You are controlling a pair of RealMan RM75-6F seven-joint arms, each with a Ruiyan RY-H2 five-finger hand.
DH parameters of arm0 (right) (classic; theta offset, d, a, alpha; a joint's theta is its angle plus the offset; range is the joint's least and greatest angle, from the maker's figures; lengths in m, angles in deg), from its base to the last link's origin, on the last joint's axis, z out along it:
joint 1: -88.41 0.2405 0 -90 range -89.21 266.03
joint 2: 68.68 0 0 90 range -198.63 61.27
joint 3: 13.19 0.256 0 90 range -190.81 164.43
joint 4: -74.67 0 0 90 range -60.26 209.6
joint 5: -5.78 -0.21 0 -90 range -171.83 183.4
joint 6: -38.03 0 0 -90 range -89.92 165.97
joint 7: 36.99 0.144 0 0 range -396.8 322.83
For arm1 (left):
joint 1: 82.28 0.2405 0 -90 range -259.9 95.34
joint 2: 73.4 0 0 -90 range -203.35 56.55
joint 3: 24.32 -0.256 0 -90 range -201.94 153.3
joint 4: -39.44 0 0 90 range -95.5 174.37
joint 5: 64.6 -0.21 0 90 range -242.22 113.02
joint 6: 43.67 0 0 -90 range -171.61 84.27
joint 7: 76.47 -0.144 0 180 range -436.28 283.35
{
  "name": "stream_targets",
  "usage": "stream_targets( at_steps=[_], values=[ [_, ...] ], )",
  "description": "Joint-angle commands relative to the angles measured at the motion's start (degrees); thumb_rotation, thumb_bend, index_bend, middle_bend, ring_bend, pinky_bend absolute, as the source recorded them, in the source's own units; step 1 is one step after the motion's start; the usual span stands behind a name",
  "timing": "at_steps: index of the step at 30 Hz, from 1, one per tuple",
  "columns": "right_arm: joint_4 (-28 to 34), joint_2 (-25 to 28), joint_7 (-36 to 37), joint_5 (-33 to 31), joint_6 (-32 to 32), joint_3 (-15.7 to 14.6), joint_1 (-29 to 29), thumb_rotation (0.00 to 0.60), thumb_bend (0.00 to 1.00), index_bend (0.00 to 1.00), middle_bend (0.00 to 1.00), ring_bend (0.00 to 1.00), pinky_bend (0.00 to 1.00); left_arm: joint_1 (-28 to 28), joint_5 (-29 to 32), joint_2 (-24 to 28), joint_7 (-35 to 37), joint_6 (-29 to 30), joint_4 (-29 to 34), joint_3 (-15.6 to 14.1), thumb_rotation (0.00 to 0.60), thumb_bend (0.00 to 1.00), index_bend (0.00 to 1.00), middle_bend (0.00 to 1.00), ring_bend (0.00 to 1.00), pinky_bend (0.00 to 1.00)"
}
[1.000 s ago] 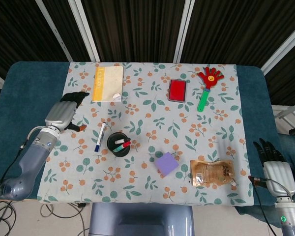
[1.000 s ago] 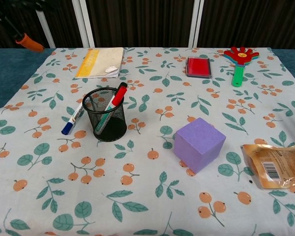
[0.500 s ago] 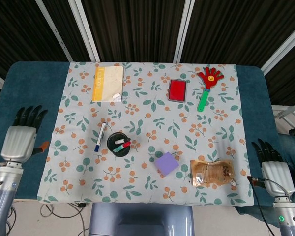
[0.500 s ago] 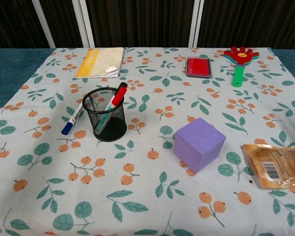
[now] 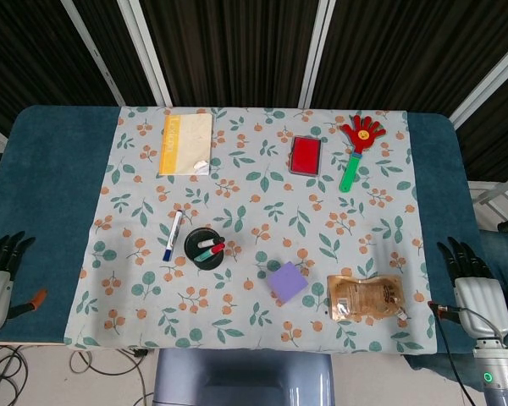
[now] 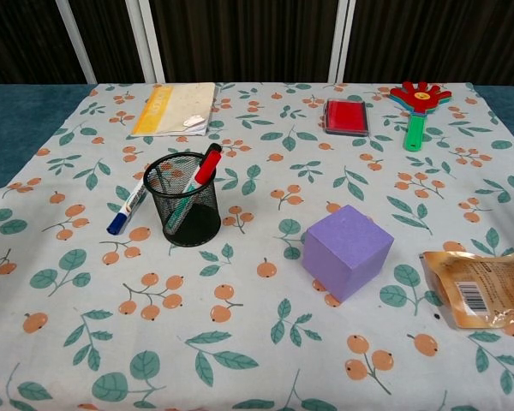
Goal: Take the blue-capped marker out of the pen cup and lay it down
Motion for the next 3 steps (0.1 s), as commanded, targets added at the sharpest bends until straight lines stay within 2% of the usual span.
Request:
stream_targets(
  at_steps=[1,3],
  values=[
    [0.1,0.0,-0.1,0.0,0.0,0.0,0.0,0.6,0.05,0.07,0.0,0.03,0.19,0.9,-1.1,-0.4,0.9,-0.2,-0.9,1.1,0.6,0.19,0.13,0.04,0.0,0.0],
    [0.2,0.0,-0.2,0.1,0.0,0.0,0.0,0.6,0.05,0.07,0.0,0.03,0.19,1.2,-0.5,-0.3,1.3,-1.3,-1.1,1.9,0.6,0.19,0.14,0.04,0.0,0.0]
  ],
)
